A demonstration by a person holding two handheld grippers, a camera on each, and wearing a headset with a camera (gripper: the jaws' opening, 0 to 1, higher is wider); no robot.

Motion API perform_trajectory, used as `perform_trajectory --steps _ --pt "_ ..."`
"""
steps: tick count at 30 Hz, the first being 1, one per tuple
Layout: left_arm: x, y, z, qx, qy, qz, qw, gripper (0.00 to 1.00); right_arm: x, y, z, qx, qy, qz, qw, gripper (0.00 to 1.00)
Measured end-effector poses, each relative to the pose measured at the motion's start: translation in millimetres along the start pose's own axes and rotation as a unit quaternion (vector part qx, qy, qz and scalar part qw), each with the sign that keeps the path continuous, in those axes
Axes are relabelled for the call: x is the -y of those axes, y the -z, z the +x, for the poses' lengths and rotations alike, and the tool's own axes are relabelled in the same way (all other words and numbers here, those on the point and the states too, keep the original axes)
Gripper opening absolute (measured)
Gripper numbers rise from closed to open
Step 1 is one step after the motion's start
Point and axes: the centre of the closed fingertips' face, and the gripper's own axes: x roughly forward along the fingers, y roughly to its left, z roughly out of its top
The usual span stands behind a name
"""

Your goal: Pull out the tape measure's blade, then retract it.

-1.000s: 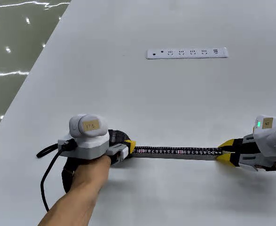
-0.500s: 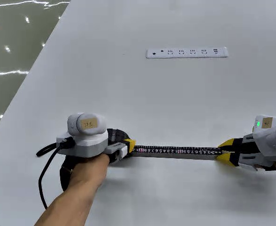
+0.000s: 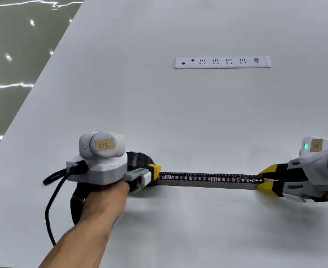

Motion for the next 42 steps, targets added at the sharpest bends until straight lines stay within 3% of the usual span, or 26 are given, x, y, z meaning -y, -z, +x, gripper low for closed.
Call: perform_trajectory --steps 42 --pt "0.4 1.1 0.4 -0.002 0.005 -0.001 1.0 0.55 -7.2 -16.2 16.3 -0.001 -0.009 -0.014 0.9999 0.09"
